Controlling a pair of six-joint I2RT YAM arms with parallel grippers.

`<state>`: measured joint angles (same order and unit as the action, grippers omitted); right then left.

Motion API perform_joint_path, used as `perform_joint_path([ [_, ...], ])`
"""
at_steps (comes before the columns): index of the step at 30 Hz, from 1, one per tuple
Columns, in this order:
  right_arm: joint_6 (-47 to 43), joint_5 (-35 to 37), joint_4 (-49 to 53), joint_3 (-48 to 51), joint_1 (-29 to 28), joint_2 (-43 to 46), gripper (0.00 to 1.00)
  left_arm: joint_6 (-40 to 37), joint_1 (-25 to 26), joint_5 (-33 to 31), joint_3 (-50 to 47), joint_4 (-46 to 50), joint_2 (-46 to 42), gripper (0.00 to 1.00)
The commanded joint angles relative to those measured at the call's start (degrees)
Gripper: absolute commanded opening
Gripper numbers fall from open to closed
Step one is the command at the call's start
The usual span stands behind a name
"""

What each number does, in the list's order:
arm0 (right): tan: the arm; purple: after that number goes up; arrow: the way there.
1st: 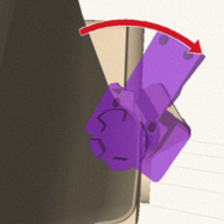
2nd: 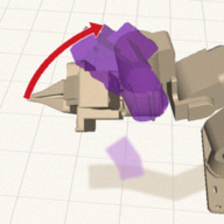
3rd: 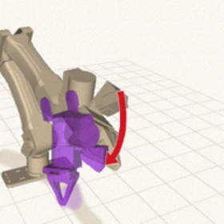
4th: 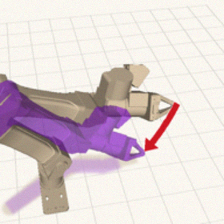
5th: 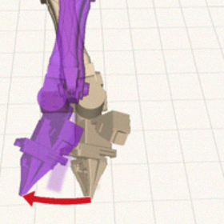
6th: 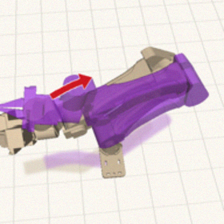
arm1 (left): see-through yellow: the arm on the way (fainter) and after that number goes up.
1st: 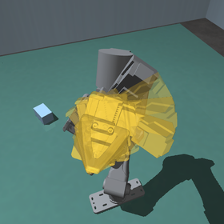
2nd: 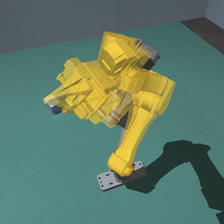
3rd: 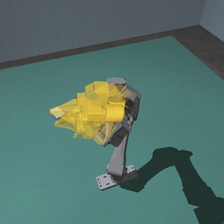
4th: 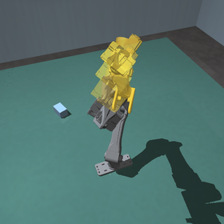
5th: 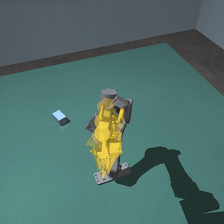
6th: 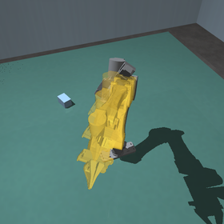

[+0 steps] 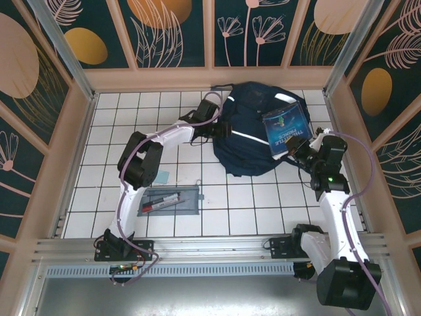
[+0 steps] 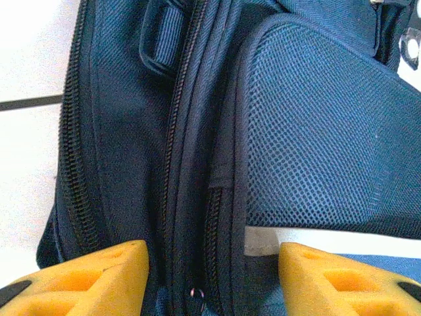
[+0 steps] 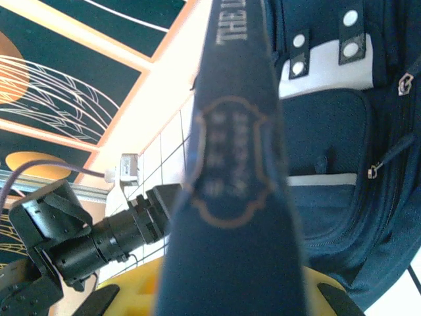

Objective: Pack books, pencil case, and school supplies into a backpack

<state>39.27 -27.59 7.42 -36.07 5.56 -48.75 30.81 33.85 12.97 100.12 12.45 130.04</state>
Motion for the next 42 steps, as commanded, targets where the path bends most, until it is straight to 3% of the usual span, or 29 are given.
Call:
perform_joint_path([
  [1,-1.2,-2.6,-4.2,0.0,0.5,1.1,0.0,-3.1,1.1,-2.7,4.2,4.7,2.2,0.54],
  [9,-1.5,-3.2,-4.2,0.1,0.7,1.1,0.0,-6.2,2.4,-6.4,18.5,15.3,12.3,0.58],
  [12,-1.8,-3.1,-3.6,0.0,1.0,1.3,0.0,-6.5,2.7,-7.3,20.6,17.6,14.6,0.53],
  [14,-2.0,-3.2,-3.4,0.0,1.1,1.4,0.0,-6.3,2.8,-6.9,20.4,17.9,15.2,0.37],
  [17,-2.7,-3.5,-2.3,-0.8,1.3,1.6,0.0,-3.9,2.7,-2.1,18.4,14.5,13.8,0.0],
  [22,-3.7,-2.8,2.1,-5.0,2.3,4.5,0.0,10.1,2.7,9.6,7.1,-6.0,4.5,0.0],
  [28,-5.5,-2.3,11.6,-13.9,5.5,6.0,0.0,24.9,2.5,10.8,-1.2,-25.0,-6.0,0.0],
  [36,4.7,-22.2,7.1,-16.1,6.8,8.5,0.0,38.2,2.1,12.8,6.9,-33.8,-2.9,0.0],
  [42,12.4,-32.8,1.7,-7.5,6.1,13.4,0.0,43.7,1.9,10.2,12.6,-36.1,-1.0,0.0],
])
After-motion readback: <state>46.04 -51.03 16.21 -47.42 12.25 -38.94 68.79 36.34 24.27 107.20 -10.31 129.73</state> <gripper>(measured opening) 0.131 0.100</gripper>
